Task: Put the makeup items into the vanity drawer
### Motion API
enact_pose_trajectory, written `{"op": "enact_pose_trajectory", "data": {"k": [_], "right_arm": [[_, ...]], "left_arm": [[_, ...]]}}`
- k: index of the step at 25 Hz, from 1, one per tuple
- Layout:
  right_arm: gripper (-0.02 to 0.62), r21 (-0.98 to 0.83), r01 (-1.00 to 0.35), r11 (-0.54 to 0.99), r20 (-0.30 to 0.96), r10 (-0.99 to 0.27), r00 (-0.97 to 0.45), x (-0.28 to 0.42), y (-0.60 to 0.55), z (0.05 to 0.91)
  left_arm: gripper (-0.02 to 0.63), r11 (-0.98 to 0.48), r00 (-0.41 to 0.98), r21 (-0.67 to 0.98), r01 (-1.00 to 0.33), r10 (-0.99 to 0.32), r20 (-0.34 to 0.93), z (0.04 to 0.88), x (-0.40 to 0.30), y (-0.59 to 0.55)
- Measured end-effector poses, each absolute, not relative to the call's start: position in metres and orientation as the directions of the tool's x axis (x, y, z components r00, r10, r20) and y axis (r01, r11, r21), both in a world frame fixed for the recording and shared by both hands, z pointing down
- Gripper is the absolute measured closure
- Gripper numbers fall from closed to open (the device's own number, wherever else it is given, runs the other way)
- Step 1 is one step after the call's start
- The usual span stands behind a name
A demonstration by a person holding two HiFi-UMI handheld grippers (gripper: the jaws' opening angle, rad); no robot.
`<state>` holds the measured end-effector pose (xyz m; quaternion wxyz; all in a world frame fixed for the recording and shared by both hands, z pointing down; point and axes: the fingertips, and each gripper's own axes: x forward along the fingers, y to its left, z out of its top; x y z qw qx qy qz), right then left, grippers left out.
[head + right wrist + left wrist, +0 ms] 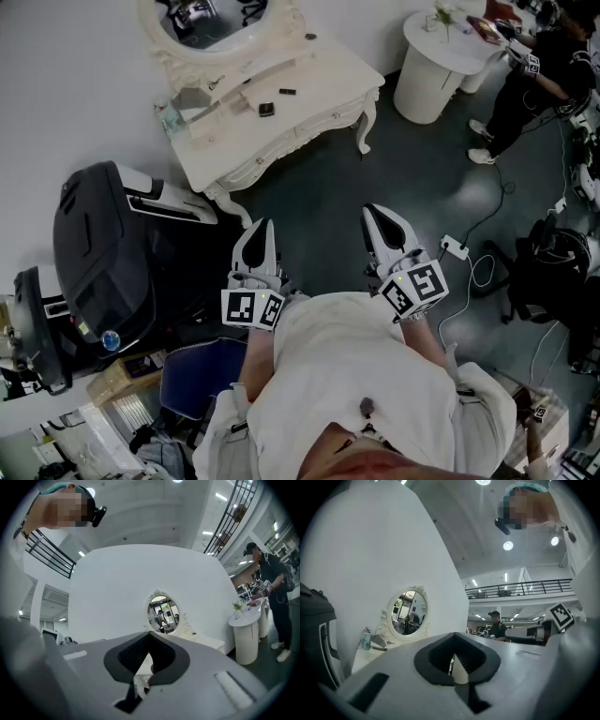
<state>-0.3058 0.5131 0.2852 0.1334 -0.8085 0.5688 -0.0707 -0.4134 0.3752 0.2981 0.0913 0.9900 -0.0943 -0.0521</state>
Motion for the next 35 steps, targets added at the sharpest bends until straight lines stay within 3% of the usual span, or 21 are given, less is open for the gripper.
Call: {"op": "enact_pose_trajectory", "data": {"k": [7,22,28,35], "right_arm": [[0.588,-0.258,-0.929,-0.266,0.023,-0.963,0.270,-0.279,0.584,0.315],[0.588,-0.230,-0.949,-0.214,0.054,-0.977,0.207,-0.286,0.620,0.336],[0.588,-0.264,-0.946,-0.187,0.071,-0.982,0.174,-0.287,0.604,0.339],[0.588,-0.255,-0.944,-0.210,0.095,-0.977,0.191,-0.268,0.549,0.347]], "left_arm": [[0.601,-0.945,0.967,0.225,-0.236,-0.252,-0.044,0.321,-0.384,0.458],[0.600,-0.940,0.955,0.171,-0.294,-0.297,0.012,0.342,-0.386,0.498],[0.600,-0.958,0.962,0.085,-0.274,-0.273,0.019,0.340,-0.377,0.491],[0.600,-0.962,0.970,0.120,-0.244,-0.244,0.019,0.354,-0.362,0.446]]}}
